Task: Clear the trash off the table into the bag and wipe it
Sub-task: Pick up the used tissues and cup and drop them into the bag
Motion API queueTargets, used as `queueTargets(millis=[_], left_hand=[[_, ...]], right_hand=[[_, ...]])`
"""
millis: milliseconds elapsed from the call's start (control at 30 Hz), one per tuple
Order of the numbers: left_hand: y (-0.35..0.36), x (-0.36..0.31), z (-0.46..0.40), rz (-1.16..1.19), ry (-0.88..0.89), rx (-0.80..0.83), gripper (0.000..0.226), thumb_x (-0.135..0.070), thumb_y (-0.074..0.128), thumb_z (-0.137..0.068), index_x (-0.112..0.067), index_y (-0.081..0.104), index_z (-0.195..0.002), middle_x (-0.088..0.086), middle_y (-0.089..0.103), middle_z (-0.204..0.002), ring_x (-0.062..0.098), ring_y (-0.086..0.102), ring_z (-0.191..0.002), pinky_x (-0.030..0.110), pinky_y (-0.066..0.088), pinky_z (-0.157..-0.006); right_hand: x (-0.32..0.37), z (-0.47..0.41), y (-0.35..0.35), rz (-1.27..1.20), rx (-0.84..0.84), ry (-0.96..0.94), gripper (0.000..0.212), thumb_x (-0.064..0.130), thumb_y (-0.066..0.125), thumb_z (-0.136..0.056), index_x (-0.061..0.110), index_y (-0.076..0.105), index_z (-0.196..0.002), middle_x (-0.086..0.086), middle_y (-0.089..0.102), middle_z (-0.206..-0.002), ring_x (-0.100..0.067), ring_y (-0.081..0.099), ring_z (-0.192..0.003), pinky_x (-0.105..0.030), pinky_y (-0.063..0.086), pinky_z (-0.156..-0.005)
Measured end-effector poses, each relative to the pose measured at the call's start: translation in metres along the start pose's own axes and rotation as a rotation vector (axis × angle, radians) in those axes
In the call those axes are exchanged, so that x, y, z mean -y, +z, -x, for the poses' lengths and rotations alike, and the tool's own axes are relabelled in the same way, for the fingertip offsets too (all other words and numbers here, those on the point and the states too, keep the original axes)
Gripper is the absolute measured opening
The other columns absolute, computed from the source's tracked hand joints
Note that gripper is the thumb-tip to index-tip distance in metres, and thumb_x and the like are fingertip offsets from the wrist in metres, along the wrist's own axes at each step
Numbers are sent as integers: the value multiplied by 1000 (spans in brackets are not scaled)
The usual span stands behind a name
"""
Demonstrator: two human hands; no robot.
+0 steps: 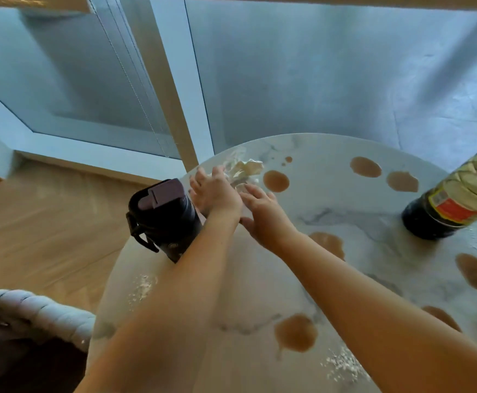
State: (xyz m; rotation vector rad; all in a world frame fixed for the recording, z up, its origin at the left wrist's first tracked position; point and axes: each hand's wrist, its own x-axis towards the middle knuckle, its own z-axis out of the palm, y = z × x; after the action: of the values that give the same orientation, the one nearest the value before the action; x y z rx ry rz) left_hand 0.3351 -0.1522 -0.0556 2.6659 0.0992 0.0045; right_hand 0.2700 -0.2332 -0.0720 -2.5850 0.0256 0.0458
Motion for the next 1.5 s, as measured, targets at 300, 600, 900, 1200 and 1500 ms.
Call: queueTargets(millis=[300, 600, 900, 1200, 1500], left_hand=[[24, 6, -23, 59, -43, 44, 33, -6, 45, -92, -22, 56, -118, 13, 46, -126, 30, 40, -116, 45, 34, -94], [16, 14, 20, 223, 119, 4, 31, 12, 40, -86, -1, 59, -107, 21, 47, -117, 34, 47, -109, 29, 38, -90], [-40, 25, 159, 515, 303, -139, 15, 6, 58, -83, 2, 64, -97, 18, 56, -98, 28, 60, -89, 6, 37, -79], [-94, 17, 388, 969, 23, 446, 18, -5, 56, -90, -21, 62, -96, -4, 62, -70, 4, 47, -51, 19, 38, -50], [-57, 19, 576, 730, 179, 790, 14, -13, 59, -89, -26, 62, -94, -5, 65, -75, 1, 56, -55, 14, 43, -50]], right_hand=[[-15, -22, 19, 238, 47, -212, 26, 4, 50, -87, 14, 58, -110, -4, 35, -95, -20, 30, -81, -33, 39, -75], [-27, 33, 11, 43, -118, -194, 14, -15, 55, -77, -2, 61, -78, -17, 49, -81, -30, 48, -70, -43, 48, -60], [-14, 154, -28, -90, -403, -174, 5, -4, 65, -74, 1, 67, -77, -11, 55, -75, -26, 54, -69, -16, 35, -68], [-27, 406, -52, -148, -619, -8, 9, 11, 59, -82, 12, 66, -87, -4, 53, -83, -12, 52, -73, -12, 42, -71], [-62, 640, -8, -201, -785, 444, 14, 13, 55, -77, 4, 66, -74, -4, 55, -77, -4, 48, -68, 1, 36, -68]])
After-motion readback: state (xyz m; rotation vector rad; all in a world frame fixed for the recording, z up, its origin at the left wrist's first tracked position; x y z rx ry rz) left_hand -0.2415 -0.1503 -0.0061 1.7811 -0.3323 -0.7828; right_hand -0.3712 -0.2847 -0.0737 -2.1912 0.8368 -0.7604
